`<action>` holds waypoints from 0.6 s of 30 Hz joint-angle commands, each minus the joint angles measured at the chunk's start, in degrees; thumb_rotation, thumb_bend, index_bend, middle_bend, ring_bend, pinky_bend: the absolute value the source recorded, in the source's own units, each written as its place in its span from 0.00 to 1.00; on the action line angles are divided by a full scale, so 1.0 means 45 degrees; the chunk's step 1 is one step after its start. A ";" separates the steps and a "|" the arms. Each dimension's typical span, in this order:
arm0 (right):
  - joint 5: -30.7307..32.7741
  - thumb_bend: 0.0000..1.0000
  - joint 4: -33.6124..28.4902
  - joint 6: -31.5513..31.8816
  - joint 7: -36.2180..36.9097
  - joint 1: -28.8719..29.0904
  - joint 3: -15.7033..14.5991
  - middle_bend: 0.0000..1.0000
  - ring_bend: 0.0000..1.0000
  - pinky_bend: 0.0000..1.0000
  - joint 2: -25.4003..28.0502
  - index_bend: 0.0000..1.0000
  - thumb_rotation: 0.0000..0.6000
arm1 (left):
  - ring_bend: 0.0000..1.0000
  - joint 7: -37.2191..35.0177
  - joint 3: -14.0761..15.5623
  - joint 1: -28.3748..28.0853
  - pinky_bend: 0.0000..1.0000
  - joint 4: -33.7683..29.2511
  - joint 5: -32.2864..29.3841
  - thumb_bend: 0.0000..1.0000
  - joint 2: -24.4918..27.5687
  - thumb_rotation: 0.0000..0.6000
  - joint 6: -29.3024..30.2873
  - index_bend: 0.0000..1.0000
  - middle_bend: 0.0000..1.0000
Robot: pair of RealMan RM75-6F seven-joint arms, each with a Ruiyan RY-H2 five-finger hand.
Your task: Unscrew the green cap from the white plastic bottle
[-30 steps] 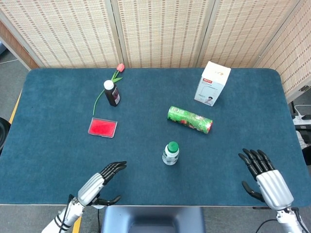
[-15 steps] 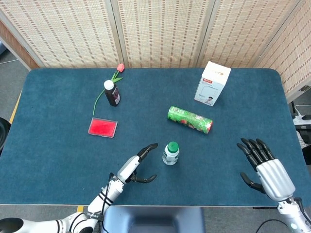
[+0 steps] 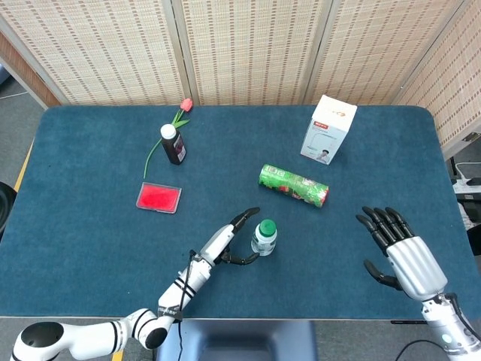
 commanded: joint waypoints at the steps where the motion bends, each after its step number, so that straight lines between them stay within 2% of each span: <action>1: 0.0258 0.27 -0.0004 -0.0147 0.0048 0.0115 0.0105 0.00 0.00 0.00 0.0069 0.00 1.00 | 0.00 -0.0006 -0.0197 -0.0305 0.02 0.0246 -0.0242 0.31 -0.0240 1.00 -0.0275 0.00 0.00; 11: 0.0696 0.27 -0.0282 -0.0861 -0.0496 0.0644 0.0370 0.00 0.00 0.00 0.0056 0.00 1.00 | 0.00 -0.0448 -0.0300 -0.0899 0.01 0.1012 -0.0515 0.31 -0.0788 1.00 -0.0667 0.01 0.00; 18: 0.1229 0.27 -0.0687 -0.1332 -0.0921 0.0958 0.0569 0.00 0.00 0.00 0.0123 0.00 1.00 | 0.00 -0.0556 -0.0560 -0.1064 0.01 0.1132 -0.0875 0.31 -0.1075 1.00 -0.0630 0.12 0.00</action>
